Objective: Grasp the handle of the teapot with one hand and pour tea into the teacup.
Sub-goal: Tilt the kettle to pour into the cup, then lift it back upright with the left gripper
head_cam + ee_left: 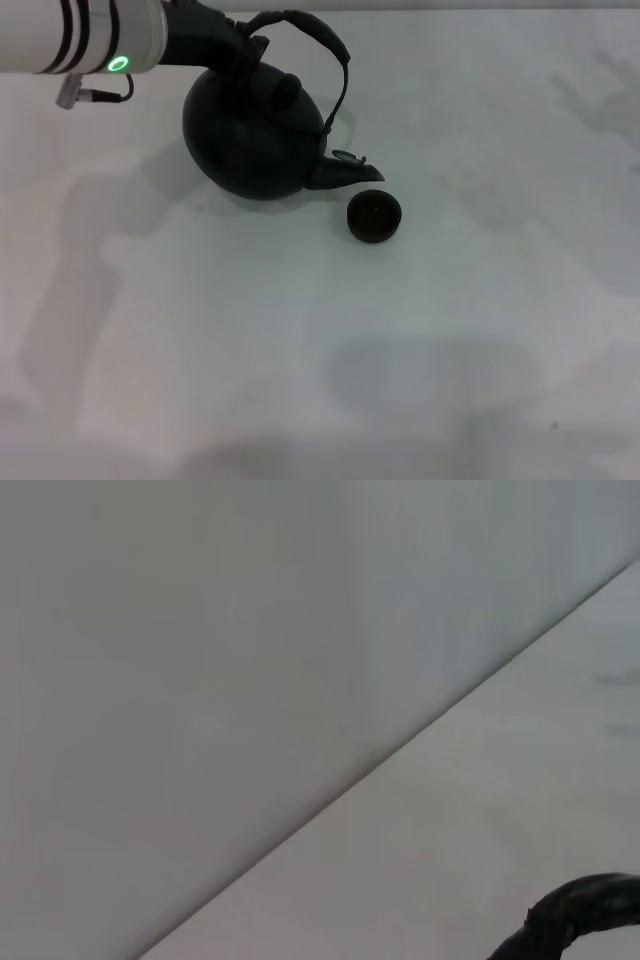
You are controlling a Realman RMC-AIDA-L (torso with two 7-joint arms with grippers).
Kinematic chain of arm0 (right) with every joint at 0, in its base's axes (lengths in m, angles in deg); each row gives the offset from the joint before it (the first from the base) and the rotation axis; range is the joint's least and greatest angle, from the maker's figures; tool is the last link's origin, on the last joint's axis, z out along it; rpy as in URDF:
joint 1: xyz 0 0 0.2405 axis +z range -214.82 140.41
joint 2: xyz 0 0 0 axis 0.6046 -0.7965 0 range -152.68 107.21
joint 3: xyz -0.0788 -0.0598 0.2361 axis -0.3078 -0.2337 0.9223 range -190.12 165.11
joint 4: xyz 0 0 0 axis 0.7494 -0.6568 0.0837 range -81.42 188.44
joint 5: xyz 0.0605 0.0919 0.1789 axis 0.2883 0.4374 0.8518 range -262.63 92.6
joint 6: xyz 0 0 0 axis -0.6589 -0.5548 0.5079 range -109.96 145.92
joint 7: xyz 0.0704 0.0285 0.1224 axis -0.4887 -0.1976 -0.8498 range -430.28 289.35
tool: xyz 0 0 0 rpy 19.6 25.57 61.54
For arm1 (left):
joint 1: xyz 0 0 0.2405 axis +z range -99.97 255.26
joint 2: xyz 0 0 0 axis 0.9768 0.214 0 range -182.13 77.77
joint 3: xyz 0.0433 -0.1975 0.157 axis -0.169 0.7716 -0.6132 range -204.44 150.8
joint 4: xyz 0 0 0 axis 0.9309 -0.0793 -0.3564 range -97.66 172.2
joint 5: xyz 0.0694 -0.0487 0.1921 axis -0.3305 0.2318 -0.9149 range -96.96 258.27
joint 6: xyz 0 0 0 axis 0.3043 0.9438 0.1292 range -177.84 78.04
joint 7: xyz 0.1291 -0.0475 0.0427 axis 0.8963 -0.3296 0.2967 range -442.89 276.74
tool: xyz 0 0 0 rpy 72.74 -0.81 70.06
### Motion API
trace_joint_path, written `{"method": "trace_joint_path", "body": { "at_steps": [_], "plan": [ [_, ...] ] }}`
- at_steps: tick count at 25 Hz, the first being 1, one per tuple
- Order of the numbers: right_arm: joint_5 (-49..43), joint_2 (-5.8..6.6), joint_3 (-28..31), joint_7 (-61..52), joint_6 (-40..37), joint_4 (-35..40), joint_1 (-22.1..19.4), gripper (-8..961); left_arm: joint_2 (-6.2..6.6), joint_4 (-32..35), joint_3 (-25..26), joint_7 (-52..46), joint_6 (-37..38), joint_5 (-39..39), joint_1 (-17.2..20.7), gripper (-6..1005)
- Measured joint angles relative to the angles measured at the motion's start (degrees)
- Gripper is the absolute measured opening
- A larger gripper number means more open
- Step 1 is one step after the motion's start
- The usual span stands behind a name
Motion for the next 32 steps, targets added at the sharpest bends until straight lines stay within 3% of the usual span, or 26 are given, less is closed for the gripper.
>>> {"method": "trace_joint_path", "body": {
  "at_steps": [32],
  "plan": [
    [0.0,0.0,0.0,0.5,-2.5,-0.2,0.5,847,0.0,2.9,-1.5,-5.0,-8.7,-8.9,-4.2,152]
  ]
}}
